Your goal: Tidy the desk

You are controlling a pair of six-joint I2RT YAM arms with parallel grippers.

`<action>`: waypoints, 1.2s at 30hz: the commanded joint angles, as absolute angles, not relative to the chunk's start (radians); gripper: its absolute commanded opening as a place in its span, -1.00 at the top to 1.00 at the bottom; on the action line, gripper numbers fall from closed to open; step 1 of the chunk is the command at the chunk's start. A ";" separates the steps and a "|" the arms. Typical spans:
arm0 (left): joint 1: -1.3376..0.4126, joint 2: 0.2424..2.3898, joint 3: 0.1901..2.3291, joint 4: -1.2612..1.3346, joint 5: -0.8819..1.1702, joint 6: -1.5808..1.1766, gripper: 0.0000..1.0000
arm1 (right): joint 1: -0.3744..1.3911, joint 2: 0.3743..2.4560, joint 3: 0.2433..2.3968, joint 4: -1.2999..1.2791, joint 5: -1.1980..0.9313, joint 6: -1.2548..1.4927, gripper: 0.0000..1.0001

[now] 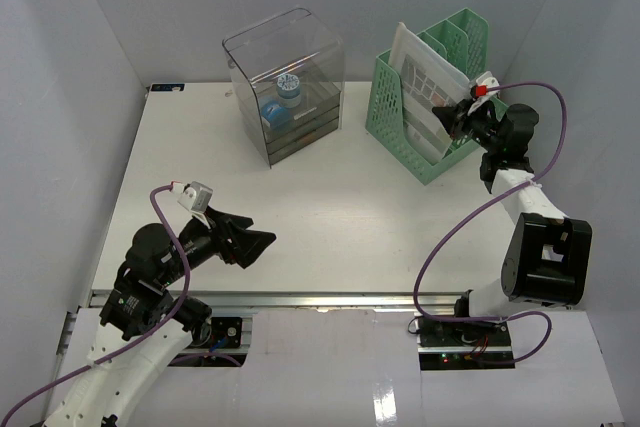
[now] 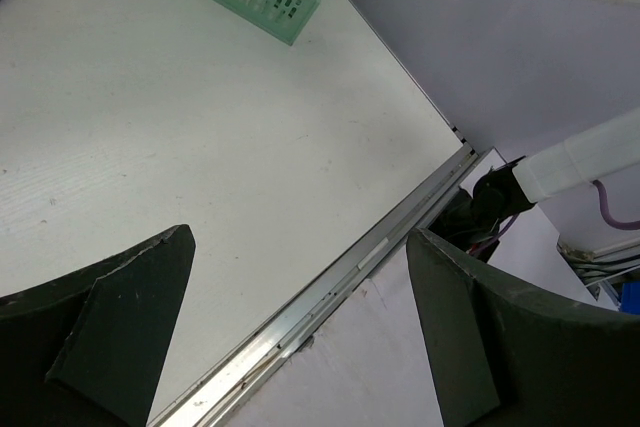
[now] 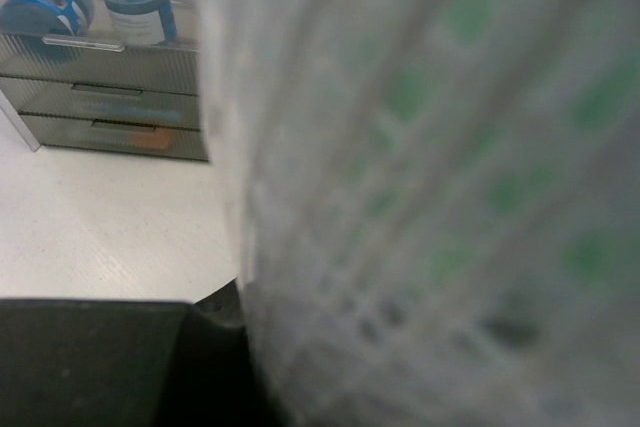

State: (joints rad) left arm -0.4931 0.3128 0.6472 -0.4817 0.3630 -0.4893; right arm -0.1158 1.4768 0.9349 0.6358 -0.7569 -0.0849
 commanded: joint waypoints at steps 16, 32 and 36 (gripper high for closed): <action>-0.491 0.298 0.673 -0.497 0.342 -0.556 -0.96 | -0.136 1.048 0.967 -0.003 -0.554 -0.290 -0.80; -0.490 0.260 0.733 -0.600 0.279 -0.548 -0.96 | -0.137 0.754 0.863 -0.524 -0.583 -0.263 -0.80; -0.491 0.235 0.754 -0.651 0.269 -0.531 -0.96 | -0.137 0.737 0.820 -0.518 -0.542 -0.224 -0.80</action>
